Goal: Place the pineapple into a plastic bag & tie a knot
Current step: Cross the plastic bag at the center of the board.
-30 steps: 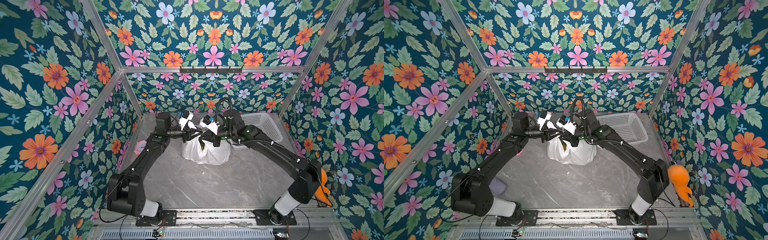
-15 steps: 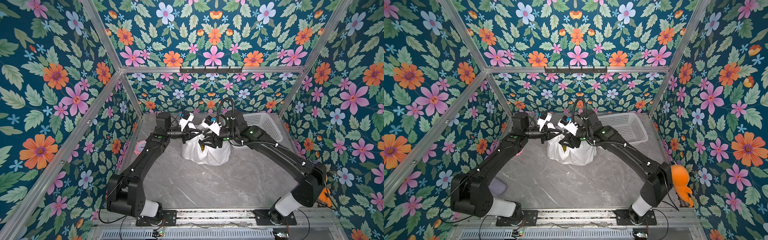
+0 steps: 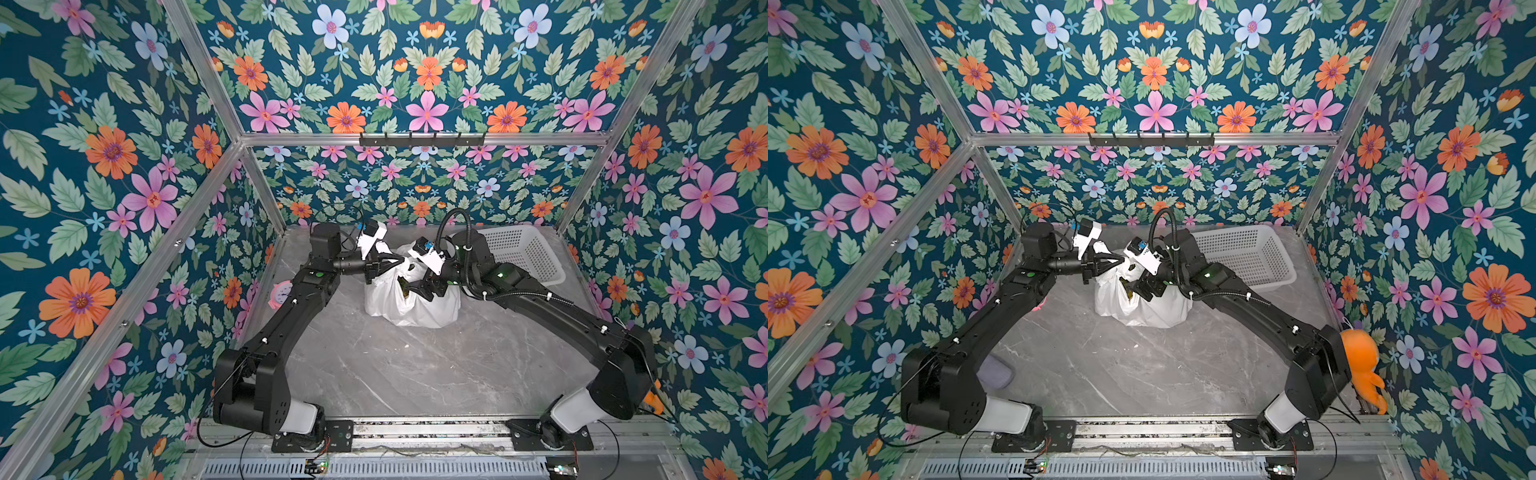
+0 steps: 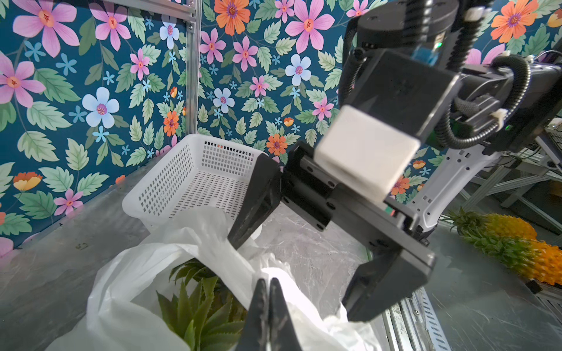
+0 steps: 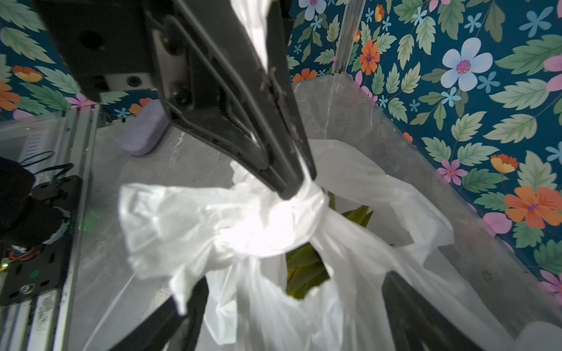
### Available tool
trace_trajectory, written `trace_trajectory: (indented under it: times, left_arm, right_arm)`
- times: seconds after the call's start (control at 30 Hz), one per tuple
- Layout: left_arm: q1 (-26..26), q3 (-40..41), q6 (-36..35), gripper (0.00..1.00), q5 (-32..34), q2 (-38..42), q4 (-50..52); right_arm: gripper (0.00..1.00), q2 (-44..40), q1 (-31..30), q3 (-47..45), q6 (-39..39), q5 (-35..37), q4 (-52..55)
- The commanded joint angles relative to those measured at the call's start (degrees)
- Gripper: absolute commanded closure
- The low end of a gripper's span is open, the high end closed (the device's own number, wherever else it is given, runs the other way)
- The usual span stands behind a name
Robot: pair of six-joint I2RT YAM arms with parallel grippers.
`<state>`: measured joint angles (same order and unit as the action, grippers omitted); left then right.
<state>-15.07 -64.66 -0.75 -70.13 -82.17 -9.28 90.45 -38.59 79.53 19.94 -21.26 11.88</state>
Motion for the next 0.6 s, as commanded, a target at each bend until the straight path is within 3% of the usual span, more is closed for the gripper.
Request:
trace_trajectory:
  times: [0.0, 0.17, 0.3, 0.57]
  left_arm:
    - [-0.02, -0.27, 0.73, 1.00, -0.16, -0.35, -2.13]
    - [0.01, -0.37, 0.93, 1.00, 0.05, -0.54, -2.76]
    - [0.05, -0.68, 0.79, 1.00, -0.29, -0.72, -2.64]
    - [0.18, -1.58, -0.17, 1.00, 2.18, -1.15, -1.53]
  right_arm:
    - [0.13, 2.00, -0.43, 0.80, 3.44, 5.40, -7.18]
    - [0.23, 2.70, -0.15, -0.90, 4.04, 9.71, -14.52]
    - [0.45, 2.32, 0.25, -1.18, 2.19, 10.18, -16.81]
    - [0.43, 0.35, 0.63, -4.67, 1.12, 14.10, -24.00]
